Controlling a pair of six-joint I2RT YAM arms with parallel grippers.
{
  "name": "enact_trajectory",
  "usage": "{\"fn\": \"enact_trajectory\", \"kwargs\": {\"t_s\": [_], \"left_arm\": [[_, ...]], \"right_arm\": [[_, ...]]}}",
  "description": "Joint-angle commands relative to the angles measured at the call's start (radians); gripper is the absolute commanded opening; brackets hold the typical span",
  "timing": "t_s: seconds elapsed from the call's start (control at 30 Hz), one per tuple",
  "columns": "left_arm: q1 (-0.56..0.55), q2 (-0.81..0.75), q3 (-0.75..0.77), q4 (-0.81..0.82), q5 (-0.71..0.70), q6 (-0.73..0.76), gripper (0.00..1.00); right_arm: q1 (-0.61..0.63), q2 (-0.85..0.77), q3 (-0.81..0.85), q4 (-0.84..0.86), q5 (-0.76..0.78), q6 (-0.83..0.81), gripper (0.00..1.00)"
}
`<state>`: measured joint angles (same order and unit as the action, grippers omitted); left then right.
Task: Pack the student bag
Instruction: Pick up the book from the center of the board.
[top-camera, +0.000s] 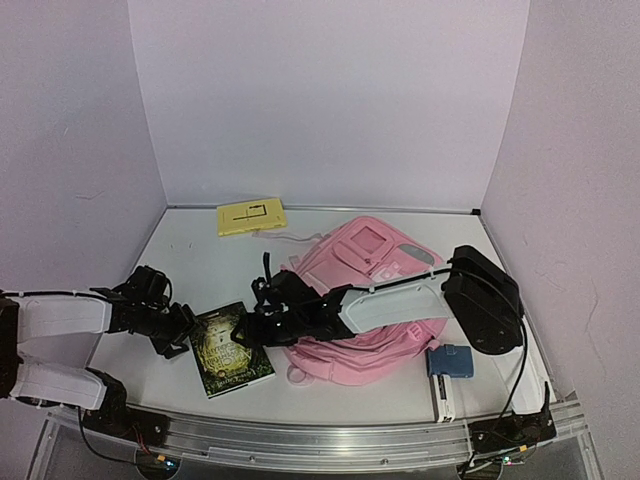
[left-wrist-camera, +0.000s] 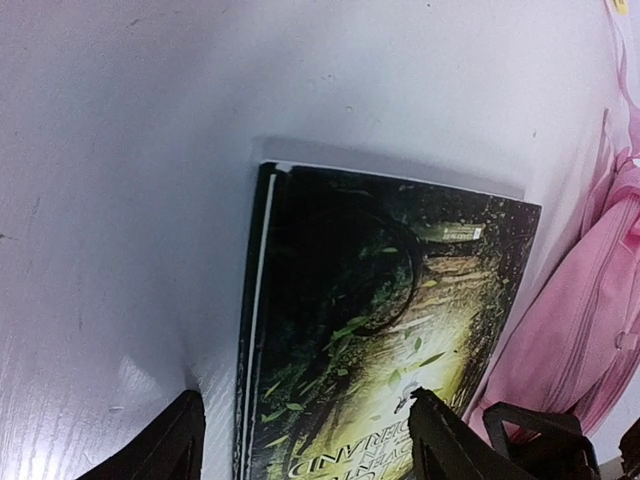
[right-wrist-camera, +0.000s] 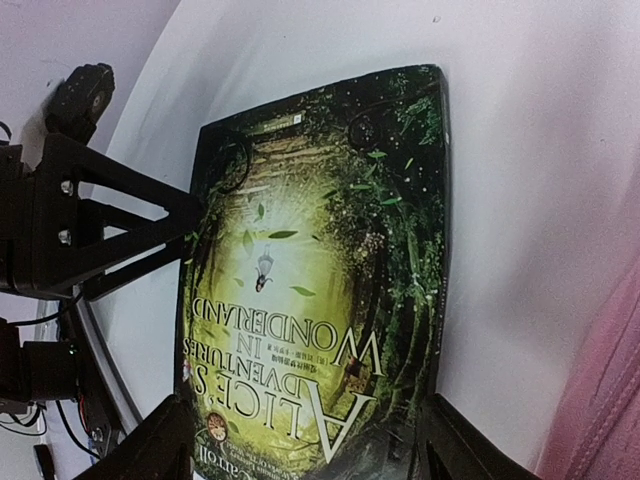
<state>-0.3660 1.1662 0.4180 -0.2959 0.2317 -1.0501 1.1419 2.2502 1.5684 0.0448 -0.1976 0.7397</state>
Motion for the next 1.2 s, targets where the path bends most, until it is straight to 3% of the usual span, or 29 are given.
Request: {"fn": "enact_trajectory", "kwargs": {"t_s": [0.0, 0.2, 0.4, 0.53, 0.8, 1.0, 1.17], "left_arm": [[0.004, 0.012, -0.028, 0.038, 0.020, -0.022, 0.66], [0.004, 0.036, -0.039, 0.067, 0.046, -0.023, 0.61], [0.004, 0.044, -0.038, 0.069, 0.047, -0.021, 0.59], [0.004, 0.048, -0.033, 0.067, 0.044, -0.019, 0.59], [0.004, 0.062, -0.038, 0.088, 0.060, -0.013, 0.55], [0.004, 0.062, -0.043, 0.113, 0.095, -0.002, 0.45], [0.004, 0.033, -0.058, 0.145, 0.136, 0.007, 0.38]], "right_arm": [[-0.010, 0.089, 0.038, -0.045, 0.018, 0.022, 0.73], [-0.010, 0.142, 0.087, -0.105, 0.047, 0.017, 0.72], [-0.002, 0.116, 0.089, -0.199, 0.284, 0.015, 0.73], [-0.002, 0.127, 0.102, -0.240, 0.333, 0.007, 0.72], [-0.002, 0.171, 0.125, -0.187, 0.151, -0.013, 0.64], [-0.002, 0.151, 0.057, 0.043, -0.066, 0.057, 0.53], [0.000, 0.053, 0.012, 0.143, -0.104, 0.086, 0.48]]}}
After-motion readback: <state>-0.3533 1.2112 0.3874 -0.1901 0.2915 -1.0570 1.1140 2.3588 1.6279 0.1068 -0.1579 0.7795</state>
